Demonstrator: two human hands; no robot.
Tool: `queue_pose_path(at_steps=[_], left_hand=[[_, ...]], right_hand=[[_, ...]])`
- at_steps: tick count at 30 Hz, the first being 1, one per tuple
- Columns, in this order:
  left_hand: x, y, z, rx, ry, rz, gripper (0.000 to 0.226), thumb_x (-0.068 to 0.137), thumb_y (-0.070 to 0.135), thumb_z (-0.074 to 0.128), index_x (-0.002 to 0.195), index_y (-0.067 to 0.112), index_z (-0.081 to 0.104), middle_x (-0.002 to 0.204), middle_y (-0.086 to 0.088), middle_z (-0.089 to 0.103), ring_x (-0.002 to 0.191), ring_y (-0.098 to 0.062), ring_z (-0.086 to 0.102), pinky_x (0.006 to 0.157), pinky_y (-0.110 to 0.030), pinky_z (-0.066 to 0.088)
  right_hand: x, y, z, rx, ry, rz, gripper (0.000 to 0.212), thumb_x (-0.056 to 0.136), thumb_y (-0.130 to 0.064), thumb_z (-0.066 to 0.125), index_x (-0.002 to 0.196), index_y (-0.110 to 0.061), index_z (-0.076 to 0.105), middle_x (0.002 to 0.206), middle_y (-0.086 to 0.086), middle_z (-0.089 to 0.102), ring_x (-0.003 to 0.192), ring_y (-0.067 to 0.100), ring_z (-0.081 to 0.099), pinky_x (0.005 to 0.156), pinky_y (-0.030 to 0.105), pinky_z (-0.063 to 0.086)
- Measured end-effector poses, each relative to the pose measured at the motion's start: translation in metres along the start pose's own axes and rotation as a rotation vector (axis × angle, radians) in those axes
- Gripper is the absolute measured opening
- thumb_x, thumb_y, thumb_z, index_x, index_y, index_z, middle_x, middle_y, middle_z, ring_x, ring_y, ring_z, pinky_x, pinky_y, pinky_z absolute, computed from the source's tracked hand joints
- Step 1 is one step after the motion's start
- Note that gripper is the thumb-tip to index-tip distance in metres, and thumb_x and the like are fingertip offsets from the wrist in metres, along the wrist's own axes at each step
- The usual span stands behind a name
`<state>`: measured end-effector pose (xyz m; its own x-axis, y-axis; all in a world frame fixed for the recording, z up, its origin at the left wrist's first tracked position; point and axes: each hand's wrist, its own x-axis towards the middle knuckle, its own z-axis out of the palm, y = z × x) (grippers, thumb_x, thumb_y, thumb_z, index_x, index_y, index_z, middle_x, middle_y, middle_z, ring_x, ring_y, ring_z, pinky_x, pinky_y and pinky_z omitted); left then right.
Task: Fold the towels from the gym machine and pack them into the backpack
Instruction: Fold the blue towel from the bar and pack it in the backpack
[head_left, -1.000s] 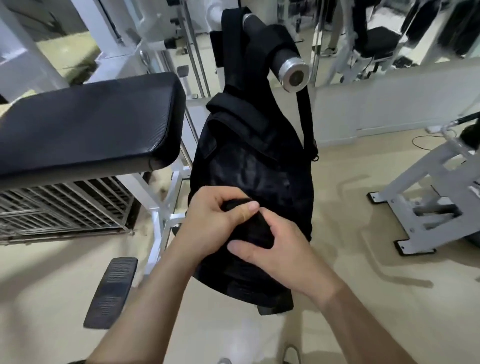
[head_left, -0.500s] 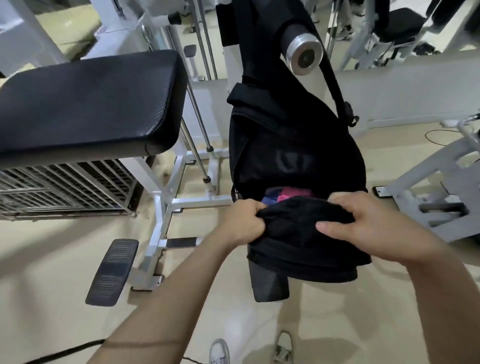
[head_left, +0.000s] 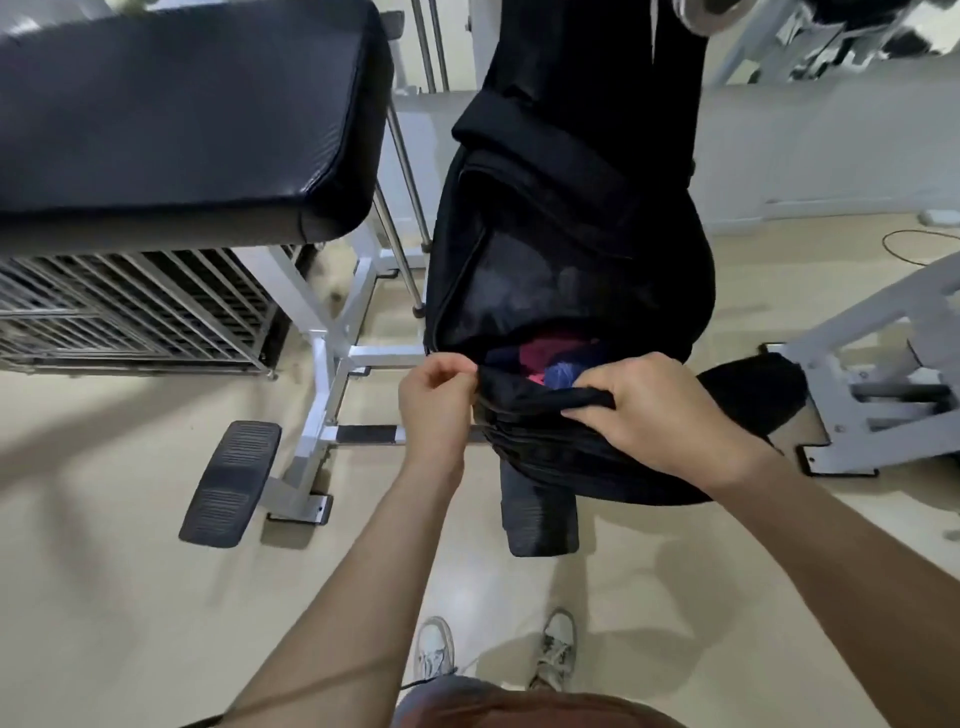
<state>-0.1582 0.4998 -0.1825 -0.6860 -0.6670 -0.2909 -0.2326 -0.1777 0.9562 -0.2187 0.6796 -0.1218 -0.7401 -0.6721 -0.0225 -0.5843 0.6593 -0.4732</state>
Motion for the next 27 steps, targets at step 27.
queue_pose_path(at_steps=[27], left_hand=[[-0.013,0.102,-0.039,0.690,-0.348,0.387,0.033,0.077,0.030,0.044,0.052,0.011,0.036,0.050,0.000,0.034,0.049,-0.016,0.033,0.052,-0.031,0.029]], right_hand=[[0.008,-0.076,-0.024,-0.283,0.155,-0.052,0.052,0.080,-0.048,0.058,0.128,-0.033,0.046,0.106,-0.007,0.057,0.101,0.016,0.055,0.089,0.041,0.041]])
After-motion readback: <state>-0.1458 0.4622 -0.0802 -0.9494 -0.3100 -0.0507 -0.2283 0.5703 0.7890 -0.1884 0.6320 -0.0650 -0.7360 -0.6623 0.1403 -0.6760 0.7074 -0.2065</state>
